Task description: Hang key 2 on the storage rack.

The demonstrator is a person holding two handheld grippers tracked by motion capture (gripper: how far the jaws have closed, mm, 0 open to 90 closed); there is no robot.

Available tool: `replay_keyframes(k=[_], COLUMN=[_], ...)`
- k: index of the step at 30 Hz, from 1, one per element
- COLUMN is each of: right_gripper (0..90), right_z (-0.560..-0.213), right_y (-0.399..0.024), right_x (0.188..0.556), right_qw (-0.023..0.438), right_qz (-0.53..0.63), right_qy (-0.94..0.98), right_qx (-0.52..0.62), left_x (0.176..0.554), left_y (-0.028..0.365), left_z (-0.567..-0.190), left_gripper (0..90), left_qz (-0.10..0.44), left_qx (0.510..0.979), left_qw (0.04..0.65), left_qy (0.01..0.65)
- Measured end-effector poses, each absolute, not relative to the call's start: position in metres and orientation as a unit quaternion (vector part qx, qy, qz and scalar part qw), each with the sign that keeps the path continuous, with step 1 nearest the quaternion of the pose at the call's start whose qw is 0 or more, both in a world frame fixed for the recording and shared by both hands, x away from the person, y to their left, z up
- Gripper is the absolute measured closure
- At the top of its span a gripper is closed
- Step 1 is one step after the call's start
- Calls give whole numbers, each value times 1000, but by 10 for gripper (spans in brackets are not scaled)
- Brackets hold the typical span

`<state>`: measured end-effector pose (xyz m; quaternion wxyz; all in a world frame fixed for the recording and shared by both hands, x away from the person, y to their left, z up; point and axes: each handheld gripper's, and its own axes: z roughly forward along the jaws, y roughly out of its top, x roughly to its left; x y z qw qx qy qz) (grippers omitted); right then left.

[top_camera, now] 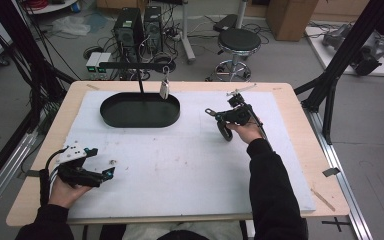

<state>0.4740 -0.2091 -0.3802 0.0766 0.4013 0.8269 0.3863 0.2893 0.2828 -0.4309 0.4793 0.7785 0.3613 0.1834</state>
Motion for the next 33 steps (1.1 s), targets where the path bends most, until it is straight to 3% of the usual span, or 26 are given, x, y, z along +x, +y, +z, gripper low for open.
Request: replay_keyframes(k=[33], right_gripper=[850], right_z=[-332], right_y=[-141], right_x=[475], right_qw=[76], right_qz=[435], right_qy=[830], right_qx=[341], left_x=[290], left_y=[282], left_z=[-430], left_gripper=[17], left_qz=[179], left_qx=[780], left_qw=[483], left_qy=[356])
